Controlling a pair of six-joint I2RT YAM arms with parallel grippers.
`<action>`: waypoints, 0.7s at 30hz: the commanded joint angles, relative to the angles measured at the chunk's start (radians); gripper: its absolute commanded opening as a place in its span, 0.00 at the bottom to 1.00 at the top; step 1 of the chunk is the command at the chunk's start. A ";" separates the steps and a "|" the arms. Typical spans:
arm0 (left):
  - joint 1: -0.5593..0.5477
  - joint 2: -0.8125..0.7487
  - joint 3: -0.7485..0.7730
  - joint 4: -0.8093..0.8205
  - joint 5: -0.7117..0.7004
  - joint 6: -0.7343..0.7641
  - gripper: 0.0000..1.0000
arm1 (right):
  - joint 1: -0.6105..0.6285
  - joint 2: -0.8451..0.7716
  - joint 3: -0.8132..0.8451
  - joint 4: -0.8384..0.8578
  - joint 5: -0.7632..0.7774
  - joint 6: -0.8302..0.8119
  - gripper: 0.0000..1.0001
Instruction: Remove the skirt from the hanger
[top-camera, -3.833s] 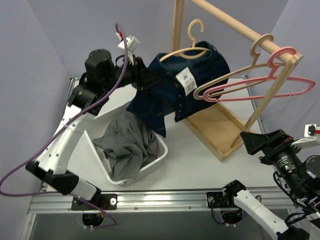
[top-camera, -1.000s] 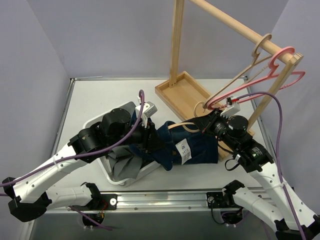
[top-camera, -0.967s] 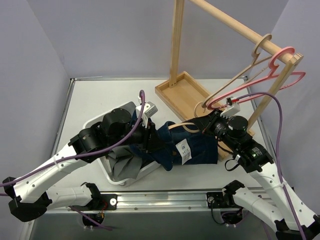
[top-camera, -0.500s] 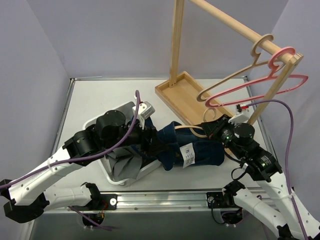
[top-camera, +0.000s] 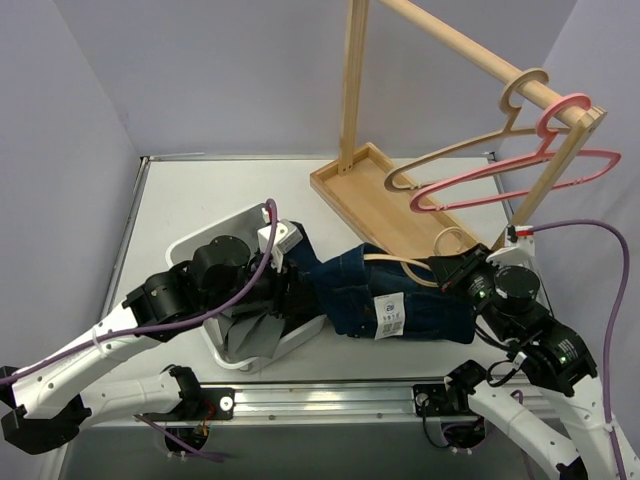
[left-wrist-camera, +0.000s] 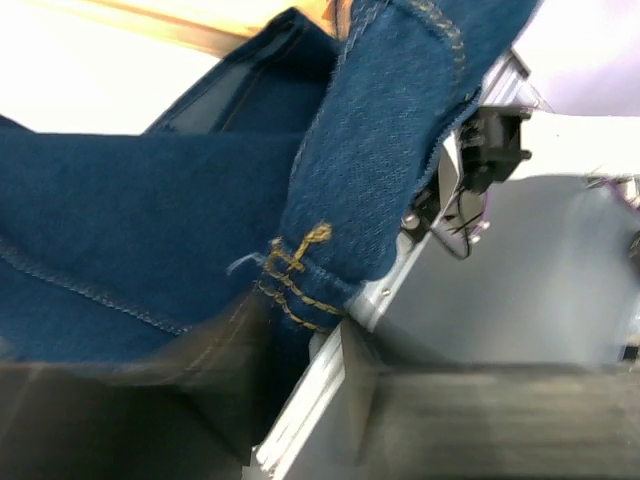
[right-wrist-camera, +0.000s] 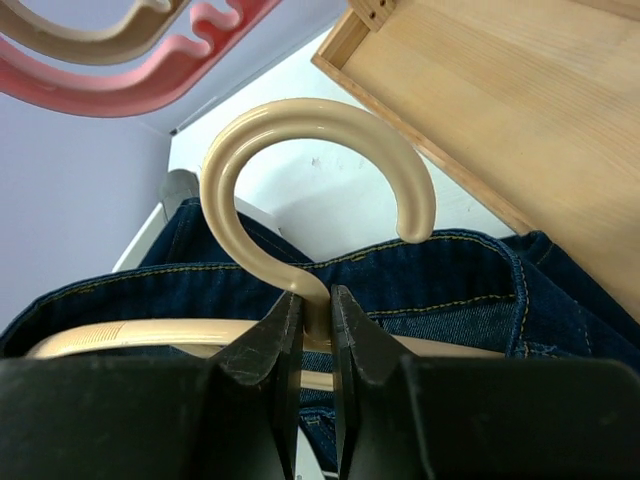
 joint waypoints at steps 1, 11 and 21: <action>-0.003 0.010 0.001 -0.035 -0.016 0.011 0.13 | 0.003 -0.041 0.079 0.013 0.095 0.051 0.00; 0.003 0.020 0.059 -0.131 -0.220 0.008 0.02 | 0.003 -0.119 0.103 -0.116 0.271 0.088 0.00; 0.017 0.013 0.067 -0.086 -0.213 0.003 0.02 | 0.005 -0.234 0.050 -0.236 0.377 0.114 0.00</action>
